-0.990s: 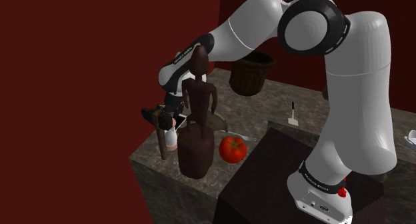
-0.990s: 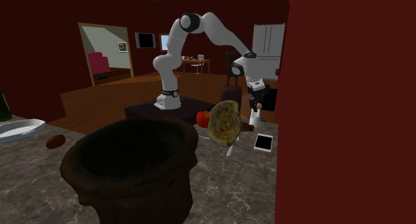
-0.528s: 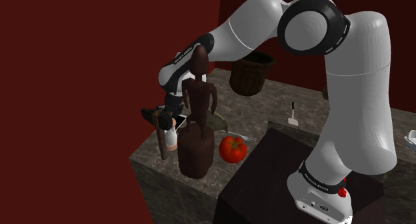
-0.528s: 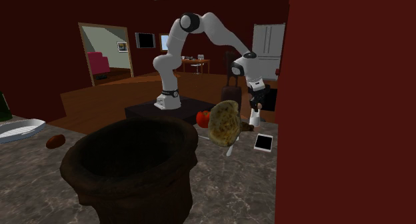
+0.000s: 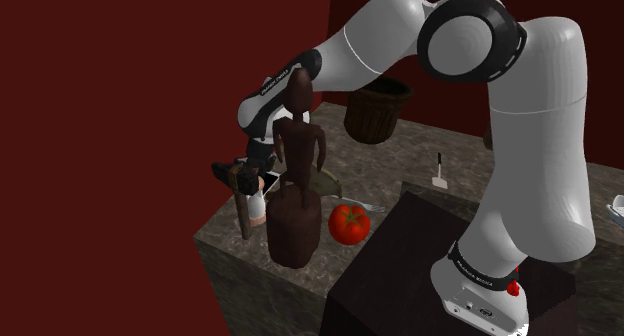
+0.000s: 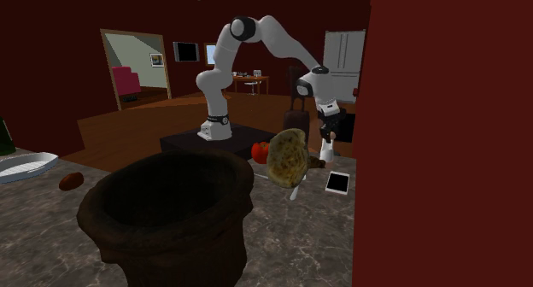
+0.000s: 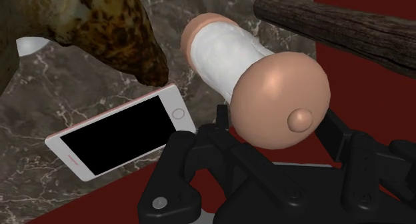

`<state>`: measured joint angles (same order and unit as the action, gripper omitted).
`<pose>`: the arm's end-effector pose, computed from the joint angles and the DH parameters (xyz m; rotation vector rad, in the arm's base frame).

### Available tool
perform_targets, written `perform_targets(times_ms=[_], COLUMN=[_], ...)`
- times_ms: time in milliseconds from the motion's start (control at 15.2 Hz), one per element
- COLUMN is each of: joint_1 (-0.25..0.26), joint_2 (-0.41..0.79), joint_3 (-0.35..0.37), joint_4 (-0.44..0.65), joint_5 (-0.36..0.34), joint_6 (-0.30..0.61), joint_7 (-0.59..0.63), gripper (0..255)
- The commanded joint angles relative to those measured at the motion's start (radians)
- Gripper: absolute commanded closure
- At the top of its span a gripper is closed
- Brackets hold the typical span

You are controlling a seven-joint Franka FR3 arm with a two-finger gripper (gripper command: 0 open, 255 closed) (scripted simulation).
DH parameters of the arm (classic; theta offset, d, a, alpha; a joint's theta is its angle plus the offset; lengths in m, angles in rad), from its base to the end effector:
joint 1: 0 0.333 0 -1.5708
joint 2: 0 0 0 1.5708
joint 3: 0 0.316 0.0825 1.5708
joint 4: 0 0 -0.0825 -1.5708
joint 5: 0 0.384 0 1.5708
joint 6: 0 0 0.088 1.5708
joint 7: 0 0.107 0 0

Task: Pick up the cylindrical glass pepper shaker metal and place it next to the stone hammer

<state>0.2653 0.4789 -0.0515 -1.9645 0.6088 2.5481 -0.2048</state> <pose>0.6129 0.1268 0.2361 -2.7955 0.0917 -0.1471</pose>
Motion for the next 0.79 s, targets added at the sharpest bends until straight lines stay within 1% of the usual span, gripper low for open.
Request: perform_targets(times_ms=[0, 726], joint_1=[0.003, 0.022], joint_2=[-0.016, -0.117], joint_3=[-0.005, -0.037], joint_4=[-0.002, 0.003], joint_5=[-0.009, -0.074], joint_6=[-0.012, -0.111], joint_7=[0.010, 0.085], gripper=[255, 255])
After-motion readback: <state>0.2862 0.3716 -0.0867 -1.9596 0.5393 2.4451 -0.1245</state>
